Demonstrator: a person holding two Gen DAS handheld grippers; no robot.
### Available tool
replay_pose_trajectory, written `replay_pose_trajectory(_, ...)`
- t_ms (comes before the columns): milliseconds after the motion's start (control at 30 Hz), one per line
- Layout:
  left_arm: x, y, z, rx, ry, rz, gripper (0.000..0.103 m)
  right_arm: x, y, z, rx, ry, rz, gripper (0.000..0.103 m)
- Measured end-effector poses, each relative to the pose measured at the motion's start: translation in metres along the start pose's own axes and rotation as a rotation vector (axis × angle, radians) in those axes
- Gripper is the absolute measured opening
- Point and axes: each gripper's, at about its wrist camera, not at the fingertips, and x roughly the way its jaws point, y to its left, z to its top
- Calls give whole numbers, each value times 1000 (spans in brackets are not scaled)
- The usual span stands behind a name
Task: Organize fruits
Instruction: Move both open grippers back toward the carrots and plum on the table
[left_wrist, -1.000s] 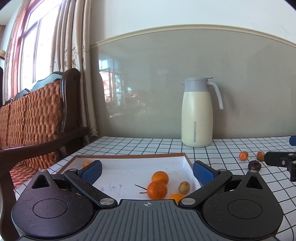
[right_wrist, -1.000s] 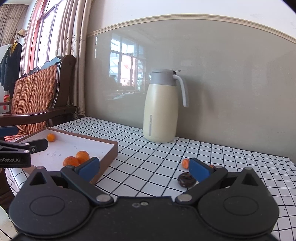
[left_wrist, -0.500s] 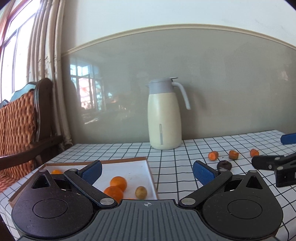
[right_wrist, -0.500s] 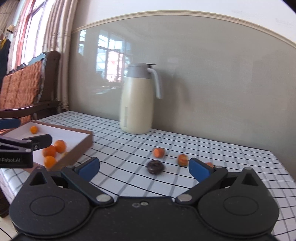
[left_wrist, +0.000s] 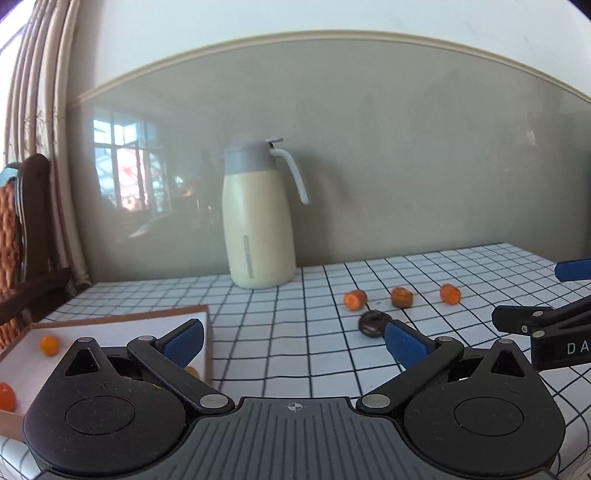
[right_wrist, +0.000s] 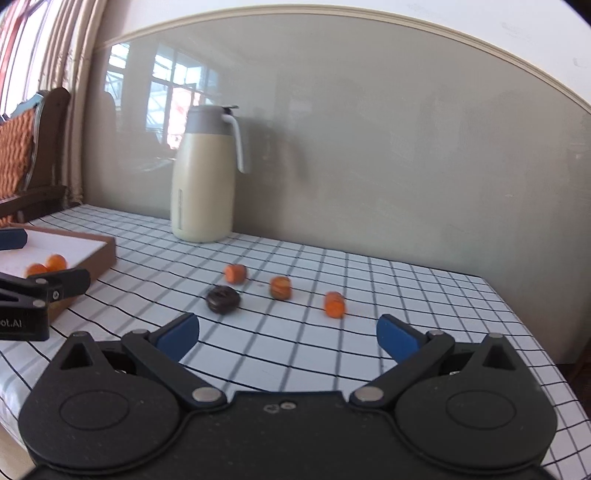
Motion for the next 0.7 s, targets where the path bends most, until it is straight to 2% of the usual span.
replay_pose_trajectory(100,7,-10,0,-6,7,-18,103,1,-11,-3,13,7,-24,97)
replay_pose_trajectory(233,19,-27,-1,36,3,-49,103,2,-27,-5,41,13,-47,97)
replay_pose_trajectory(400,37,-39,1,42,14,-59,103,21,-43,-4,76,23,-66,96)
replay_pose_trajectory(633,71,-54,3,30,43,-69,103,48,-50,3,92,39,-57,87)
replay_pose_trajectory(700,82,-57,5,23,46,-68,99,61,-48,6,76,47,-54,81)
